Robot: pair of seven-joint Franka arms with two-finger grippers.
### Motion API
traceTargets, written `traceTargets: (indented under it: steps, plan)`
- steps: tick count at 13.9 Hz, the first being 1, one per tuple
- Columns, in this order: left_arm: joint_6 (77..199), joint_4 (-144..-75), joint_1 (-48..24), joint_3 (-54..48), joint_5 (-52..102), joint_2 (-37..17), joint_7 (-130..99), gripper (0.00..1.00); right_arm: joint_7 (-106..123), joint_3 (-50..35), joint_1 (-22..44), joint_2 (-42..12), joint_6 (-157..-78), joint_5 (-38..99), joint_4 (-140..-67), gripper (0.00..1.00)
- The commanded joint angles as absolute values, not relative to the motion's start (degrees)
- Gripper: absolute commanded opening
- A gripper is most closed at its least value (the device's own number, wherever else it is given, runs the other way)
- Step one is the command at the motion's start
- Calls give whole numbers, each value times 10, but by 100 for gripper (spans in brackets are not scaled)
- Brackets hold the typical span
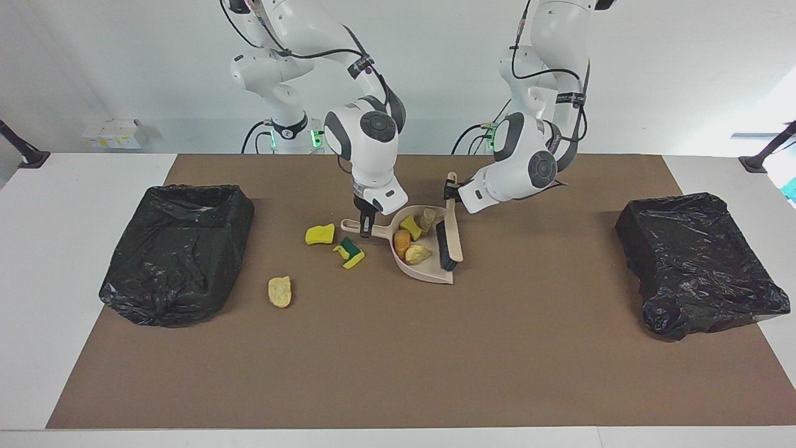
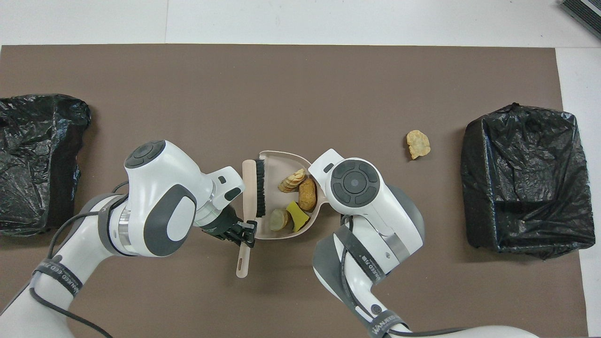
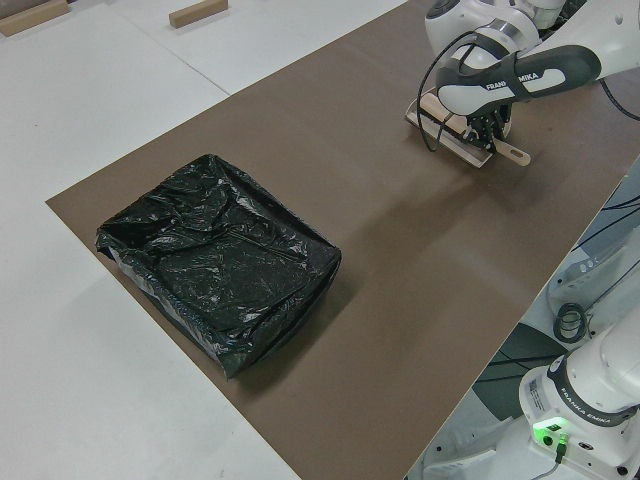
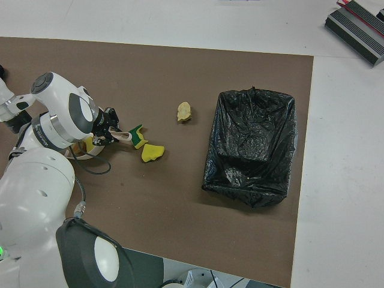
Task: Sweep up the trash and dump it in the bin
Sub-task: 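Sweep the remaining crusts into the dustpan with the left gripper's brush, then carry the loaded dustpan over the bin with the right gripper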
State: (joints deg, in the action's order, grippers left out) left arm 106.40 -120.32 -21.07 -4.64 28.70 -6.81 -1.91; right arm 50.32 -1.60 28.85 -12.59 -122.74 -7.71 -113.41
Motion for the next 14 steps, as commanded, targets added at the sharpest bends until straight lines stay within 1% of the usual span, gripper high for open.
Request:
traceTargets:
  steps: [1,4,10,12,14]
  plan:
    - [1029,-1189,-208,-47,221,-29,-102,0,549,-20,272,-132,-1232,-43,-1110,0]
    - [1009,-1199,-225,-50,180,2,-183,0,584,-20,250,-117,-1206,-33,-1098,0]
    - [1040,-1294,-312,-52,151,69,-276,0,739,-11,179,-107,-1045,3,-993,0]
    - [1047,-1309,-343,-53,151,74,-317,0,786,-12,142,-107,-993,3,-959,0]
    - [1048,-1320,-370,-54,151,74,-344,0,838,-12,100,-96,-962,2,-940,0]
